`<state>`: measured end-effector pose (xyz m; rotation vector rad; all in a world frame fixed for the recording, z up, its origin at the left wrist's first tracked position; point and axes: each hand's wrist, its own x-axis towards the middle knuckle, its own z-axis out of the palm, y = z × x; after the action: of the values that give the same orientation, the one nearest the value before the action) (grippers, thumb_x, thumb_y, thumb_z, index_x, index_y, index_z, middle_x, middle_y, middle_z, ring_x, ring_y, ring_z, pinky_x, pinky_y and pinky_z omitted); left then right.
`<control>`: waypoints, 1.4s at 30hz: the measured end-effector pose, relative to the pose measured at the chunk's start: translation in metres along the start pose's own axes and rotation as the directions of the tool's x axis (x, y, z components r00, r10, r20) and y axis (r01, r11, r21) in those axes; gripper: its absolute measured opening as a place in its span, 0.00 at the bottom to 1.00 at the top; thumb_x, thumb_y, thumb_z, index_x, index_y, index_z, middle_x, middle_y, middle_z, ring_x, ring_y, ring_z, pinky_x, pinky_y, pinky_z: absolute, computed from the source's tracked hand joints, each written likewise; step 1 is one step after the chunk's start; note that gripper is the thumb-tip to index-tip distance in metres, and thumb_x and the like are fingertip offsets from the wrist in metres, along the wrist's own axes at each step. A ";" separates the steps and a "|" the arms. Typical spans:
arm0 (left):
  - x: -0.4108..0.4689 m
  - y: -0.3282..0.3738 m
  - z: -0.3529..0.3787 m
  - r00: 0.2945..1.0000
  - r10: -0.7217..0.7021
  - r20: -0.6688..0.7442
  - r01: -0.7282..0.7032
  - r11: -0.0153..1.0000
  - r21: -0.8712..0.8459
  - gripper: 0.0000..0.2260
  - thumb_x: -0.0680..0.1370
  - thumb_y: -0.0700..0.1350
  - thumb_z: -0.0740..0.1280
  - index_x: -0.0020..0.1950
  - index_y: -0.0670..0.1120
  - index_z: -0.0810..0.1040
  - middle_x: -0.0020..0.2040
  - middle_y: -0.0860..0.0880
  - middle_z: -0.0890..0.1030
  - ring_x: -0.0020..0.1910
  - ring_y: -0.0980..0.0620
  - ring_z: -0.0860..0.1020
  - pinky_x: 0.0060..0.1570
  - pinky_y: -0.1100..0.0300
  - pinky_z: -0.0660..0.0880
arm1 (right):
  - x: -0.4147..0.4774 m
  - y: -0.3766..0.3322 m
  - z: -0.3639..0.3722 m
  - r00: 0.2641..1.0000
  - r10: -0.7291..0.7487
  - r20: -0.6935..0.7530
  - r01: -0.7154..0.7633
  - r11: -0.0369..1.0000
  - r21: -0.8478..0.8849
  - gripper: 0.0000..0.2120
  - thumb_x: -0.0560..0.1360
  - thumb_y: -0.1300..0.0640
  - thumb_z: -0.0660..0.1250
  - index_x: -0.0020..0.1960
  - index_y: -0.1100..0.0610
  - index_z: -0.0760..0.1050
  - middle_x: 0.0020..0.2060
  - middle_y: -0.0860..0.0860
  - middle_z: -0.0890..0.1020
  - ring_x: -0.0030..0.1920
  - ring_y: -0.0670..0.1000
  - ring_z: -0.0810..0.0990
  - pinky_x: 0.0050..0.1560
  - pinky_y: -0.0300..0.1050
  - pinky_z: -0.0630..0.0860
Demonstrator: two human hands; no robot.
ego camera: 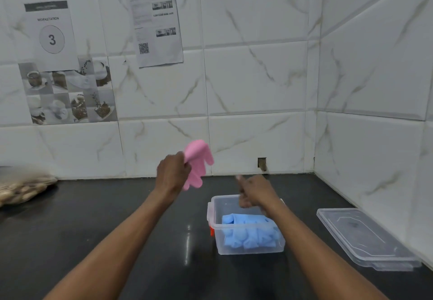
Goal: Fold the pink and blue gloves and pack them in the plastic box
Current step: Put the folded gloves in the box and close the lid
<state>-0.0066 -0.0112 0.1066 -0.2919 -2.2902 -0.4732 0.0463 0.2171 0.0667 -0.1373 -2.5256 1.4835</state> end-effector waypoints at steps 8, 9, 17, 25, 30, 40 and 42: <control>-0.022 0.085 0.002 0.804 0.593 0.040 -0.591 0.791 0.160 0.16 0.73 0.41 0.69 0.60 0.42 0.76 0.51 0.43 0.82 0.46 0.40 0.81 0.33 0.50 0.75 | -0.009 -0.054 -0.042 0.869 -0.128 0.478 -0.447 0.211 0.869 0.41 0.70 0.34 0.68 0.66 0.68 0.68 0.58 0.70 0.78 0.58 0.69 0.78 0.56 0.72 0.72; -0.027 0.086 0.004 0.763 0.646 0.003 -0.640 0.755 0.145 0.19 0.72 0.40 0.71 0.62 0.40 0.76 0.51 0.42 0.83 0.46 0.40 0.81 0.32 0.51 0.76 | -0.012 -0.049 -0.049 0.866 -0.111 0.488 -0.462 0.201 0.864 0.36 0.71 0.42 0.71 0.66 0.67 0.68 0.58 0.70 0.77 0.58 0.69 0.77 0.58 0.73 0.71; -0.044 0.083 0.009 0.860 0.482 0.169 -0.389 0.833 -0.394 0.30 0.75 0.55 0.60 0.77 0.50 0.65 0.77 0.50 0.63 0.77 0.52 0.58 0.76 0.48 0.52 | -0.021 -0.020 -0.054 0.970 0.039 0.240 -0.239 0.340 0.910 0.27 0.70 0.75 0.64 0.68 0.63 0.67 0.58 0.67 0.77 0.56 0.67 0.78 0.51 0.69 0.76; -0.038 0.085 -0.010 0.539 0.136 0.831 0.842 -0.094 -0.530 0.32 0.66 0.49 0.80 0.66 0.39 0.75 0.52 0.39 0.80 0.46 0.39 0.79 0.49 0.44 0.80 | -0.026 -0.020 -0.051 0.973 -0.147 0.179 -0.108 0.395 0.912 0.21 0.69 0.72 0.67 0.61 0.65 0.74 0.57 0.64 0.80 0.57 0.62 0.80 0.54 0.62 0.79; -0.047 0.084 -0.006 0.428 0.299 0.853 0.902 -0.191 -0.386 0.38 0.62 0.45 0.82 0.68 0.37 0.71 0.61 0.35 0.74 0.58 0.30 0.77 0.56 0.32 0.75 | -0.031 0.000 -0.050 0.949 -0.296 0.112 0.026 0.425 0.905 0.26 0.65 0.71 0.69 0.63 0.64 0.73 0.54 0.61 0.82 0.55 0.58 0.81 0.57 0.59 0.78; -0.049 0.087 -0.010 0.454 0.329 0.828 0.890 -0.130 -0.437 0.38 0.63 0.48 0.82 0.66 0.33 0.72 0.61 0.32 0.79 0.59 0.35 0.80 0.58 0.40 0.77 | -0.025 0.004 -0.059 0.922 -0.385 0.051 0.122 0.411 0.903 0.20 0.66 0.69 0.70 0.57 0.61 0.79 0.50 0.60 0.83 0.53 0.57 0.83 0.52 0.57 0.80; -0.044 0.089 -0.007 0.633 0.255 0.731 0.774 -0.219 -0.594 0.30 0.66 0.41 0.79 0.66 0.37 0.75 0.60 0.36 0.81 0.57 0.40 0.81 0.56 0.45 0.80 | -0.025 0.005 -0.059 0.921 -0.381 0.079 0.108 0.447 0.888 0.21 0.67 0.68 0.71 0.59 0.62 0.77 0.52 0.60 0.83 0.54 0.57 0.82 0.54 0.57 0.80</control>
<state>0.0584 0.0634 0.1005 -0.6832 -1.8406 -3.0608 0.0837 0.2646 0.0870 0.6210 -1.4630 2.5487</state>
